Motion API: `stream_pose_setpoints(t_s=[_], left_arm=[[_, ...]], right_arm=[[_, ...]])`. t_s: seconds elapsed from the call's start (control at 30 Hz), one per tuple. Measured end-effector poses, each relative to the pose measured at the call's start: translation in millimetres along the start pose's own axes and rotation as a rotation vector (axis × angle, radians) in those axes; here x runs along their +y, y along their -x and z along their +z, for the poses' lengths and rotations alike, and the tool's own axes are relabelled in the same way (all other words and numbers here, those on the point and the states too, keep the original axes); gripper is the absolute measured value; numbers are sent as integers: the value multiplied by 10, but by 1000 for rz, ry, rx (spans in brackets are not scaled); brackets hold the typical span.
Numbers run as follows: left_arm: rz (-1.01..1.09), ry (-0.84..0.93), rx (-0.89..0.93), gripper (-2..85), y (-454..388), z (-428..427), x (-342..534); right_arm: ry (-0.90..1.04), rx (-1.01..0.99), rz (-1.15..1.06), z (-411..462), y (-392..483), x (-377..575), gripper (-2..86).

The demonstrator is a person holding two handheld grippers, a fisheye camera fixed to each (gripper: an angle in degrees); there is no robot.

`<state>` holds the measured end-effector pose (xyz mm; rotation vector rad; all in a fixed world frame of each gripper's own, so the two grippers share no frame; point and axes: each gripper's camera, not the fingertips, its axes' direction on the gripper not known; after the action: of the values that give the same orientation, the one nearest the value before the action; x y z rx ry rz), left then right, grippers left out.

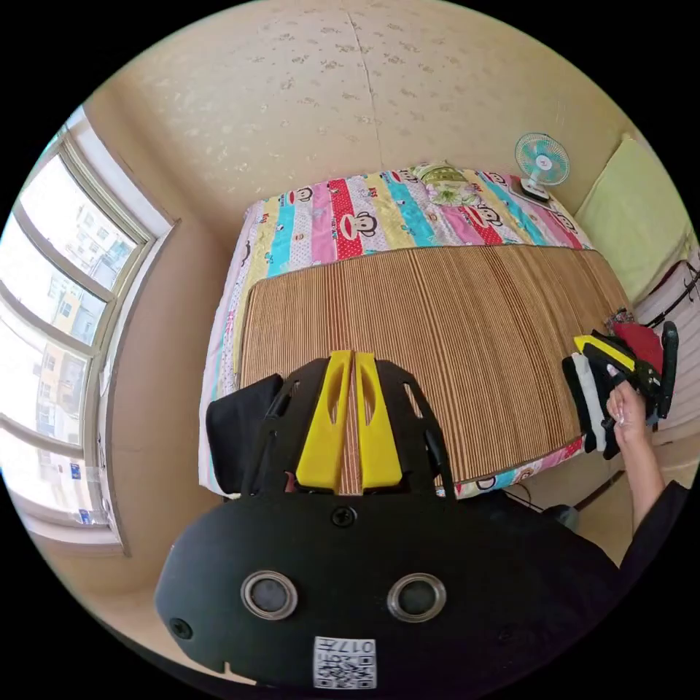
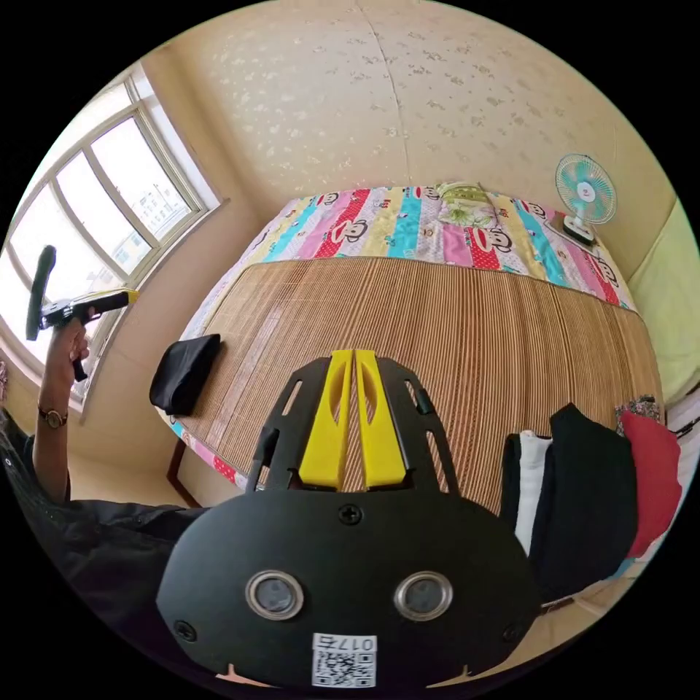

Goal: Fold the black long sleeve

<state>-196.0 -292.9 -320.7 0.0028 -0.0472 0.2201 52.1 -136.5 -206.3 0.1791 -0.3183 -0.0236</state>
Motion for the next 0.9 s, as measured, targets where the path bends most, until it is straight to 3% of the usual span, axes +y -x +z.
stream_pose_setpoints(t_s=[0.1,0.2,0.3,0.47,0.53,0.6,0.77,0.9], left_arm=[[62,4,-13,-3,-414,-135,-132],[97,-47,28,0,-749,-346,-230],[98,-166,257,12,-922,-632,-284],[100,-649,1269,55,-797,-860,-215],[42,-737,1367,58,-834,-817,-209],[61,-706,1315,62,-978,-867,-267],[295,-650,908,1,-1613,-1332,-231],[286,-676,793,-8,-1802,-1429,-169]], right_arm=[[-26,57,8,-353,-255,261,9],[-170,94,20,-908,-505,473,8],[-359,132,55,-1558,-789,654,12],[-640,251,106,-2102,-1400,1060,47],[-586,178,180,-2087,-1863,1156,65],[-445,167,210,-1988,-2124,1132,67],[-76,127,240,-1310,-2517,911,96],[202,141,205,-449,-2614,595,150]])
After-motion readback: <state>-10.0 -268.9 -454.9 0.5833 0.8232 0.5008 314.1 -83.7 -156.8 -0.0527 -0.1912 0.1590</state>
